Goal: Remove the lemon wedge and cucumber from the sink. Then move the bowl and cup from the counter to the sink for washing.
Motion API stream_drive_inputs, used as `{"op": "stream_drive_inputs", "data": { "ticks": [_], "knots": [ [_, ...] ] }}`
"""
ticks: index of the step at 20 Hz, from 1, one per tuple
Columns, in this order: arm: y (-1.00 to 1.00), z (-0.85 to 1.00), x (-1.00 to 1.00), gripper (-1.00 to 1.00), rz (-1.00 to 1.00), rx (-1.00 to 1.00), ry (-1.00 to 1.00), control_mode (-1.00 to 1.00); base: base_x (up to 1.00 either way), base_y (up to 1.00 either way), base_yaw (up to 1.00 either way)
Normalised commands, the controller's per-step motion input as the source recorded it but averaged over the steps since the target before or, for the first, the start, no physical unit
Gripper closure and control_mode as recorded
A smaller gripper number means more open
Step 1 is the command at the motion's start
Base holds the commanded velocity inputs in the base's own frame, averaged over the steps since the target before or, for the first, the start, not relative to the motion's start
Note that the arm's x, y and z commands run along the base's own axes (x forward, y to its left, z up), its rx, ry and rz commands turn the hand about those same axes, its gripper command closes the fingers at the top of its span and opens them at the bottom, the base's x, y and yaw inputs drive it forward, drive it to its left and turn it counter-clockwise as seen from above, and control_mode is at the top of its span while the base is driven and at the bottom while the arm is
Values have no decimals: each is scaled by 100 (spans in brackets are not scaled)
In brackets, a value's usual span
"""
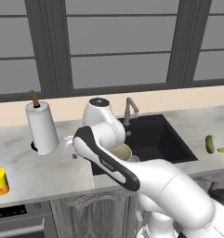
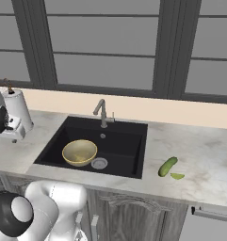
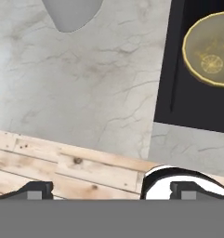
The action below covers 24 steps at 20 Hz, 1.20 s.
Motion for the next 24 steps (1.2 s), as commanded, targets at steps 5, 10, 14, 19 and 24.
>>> {"op": "stream_drive_inputs", "data": {
  "ticks": [5, 10, 14, 19, 24],
  "knots": [
    [38, 0, 1, -100, 0, 2, 0, -100, 0, 0, 0],
    [37, 0, 0, -100, 0, 4, 0, -100, 0, 0, 0],
    [33, 1, 0, -100, 0, 6, 0, -100, 0, 0, 0],
    [29, 2, -2, -100, 0, 1, 0, -100, 0, 0, 0],
    [29, 5, -2, -100, 0, 0, 0, -100, 0, 0, 0]
  ]
}}
